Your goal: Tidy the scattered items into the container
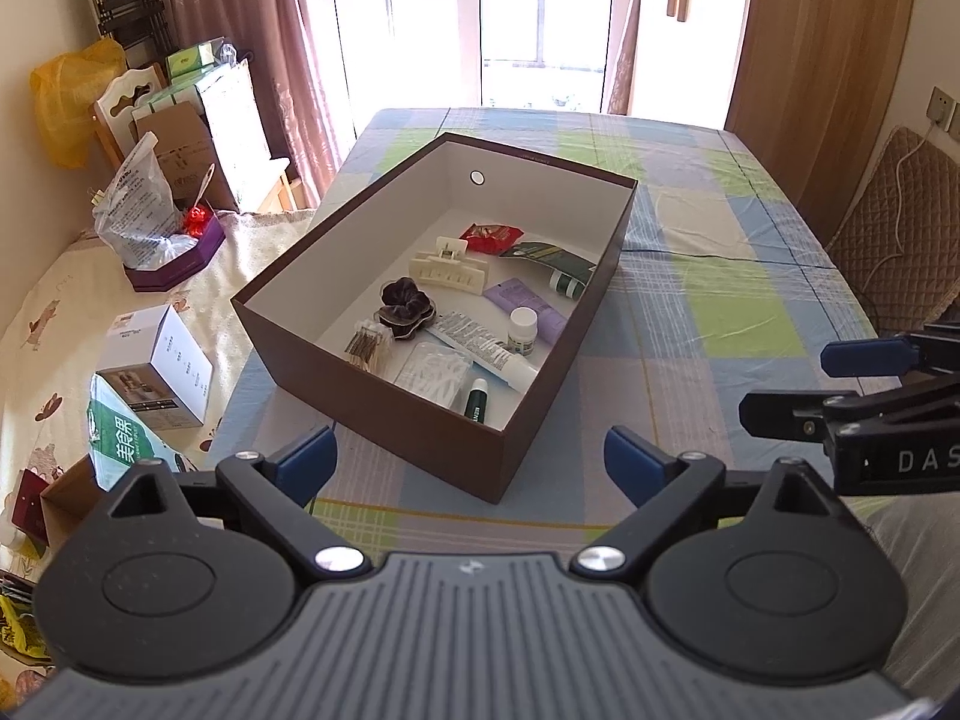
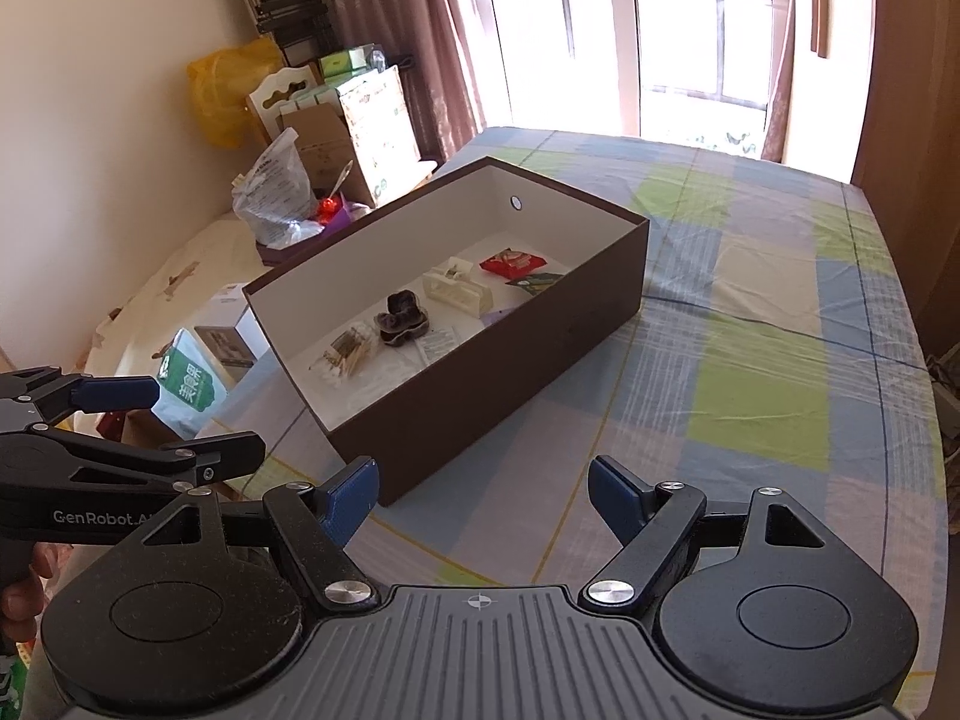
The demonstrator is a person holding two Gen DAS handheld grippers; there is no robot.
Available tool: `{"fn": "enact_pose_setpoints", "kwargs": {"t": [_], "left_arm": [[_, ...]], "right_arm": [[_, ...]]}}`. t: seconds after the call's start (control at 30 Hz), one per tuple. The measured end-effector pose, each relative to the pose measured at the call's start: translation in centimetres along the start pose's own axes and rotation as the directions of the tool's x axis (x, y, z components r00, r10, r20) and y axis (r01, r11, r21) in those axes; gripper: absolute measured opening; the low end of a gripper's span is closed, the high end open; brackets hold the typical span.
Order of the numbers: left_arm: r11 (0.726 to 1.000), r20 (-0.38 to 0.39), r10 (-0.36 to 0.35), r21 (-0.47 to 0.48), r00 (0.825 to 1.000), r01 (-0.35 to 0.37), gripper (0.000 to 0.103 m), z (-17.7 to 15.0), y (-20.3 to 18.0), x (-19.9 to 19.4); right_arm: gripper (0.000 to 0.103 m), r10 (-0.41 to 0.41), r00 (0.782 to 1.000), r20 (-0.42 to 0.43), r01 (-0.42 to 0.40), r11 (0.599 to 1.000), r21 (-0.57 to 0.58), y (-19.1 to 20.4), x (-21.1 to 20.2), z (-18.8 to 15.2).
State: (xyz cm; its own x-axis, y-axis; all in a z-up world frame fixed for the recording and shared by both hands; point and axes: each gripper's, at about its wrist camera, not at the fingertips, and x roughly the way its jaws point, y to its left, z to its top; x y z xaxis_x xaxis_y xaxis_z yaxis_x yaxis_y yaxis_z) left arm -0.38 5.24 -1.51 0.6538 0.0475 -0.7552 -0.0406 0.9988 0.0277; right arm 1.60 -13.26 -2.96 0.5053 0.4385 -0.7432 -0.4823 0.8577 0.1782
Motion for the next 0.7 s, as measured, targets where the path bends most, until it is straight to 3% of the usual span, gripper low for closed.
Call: {"fn": "enact_pose_setpoints", "kwargs": {"t": [0.7], "left_arm": [[0.999, 0.003, 0.016, 0.036, 1.000, -0.016, 0.102, -0.33, -0.79, 0.80]], "right_arm": [[0.083, -0.065, 0.998, 0.003, 0.065, 0.998, 0.009, -0.24, 0.91, -0.49]]}}
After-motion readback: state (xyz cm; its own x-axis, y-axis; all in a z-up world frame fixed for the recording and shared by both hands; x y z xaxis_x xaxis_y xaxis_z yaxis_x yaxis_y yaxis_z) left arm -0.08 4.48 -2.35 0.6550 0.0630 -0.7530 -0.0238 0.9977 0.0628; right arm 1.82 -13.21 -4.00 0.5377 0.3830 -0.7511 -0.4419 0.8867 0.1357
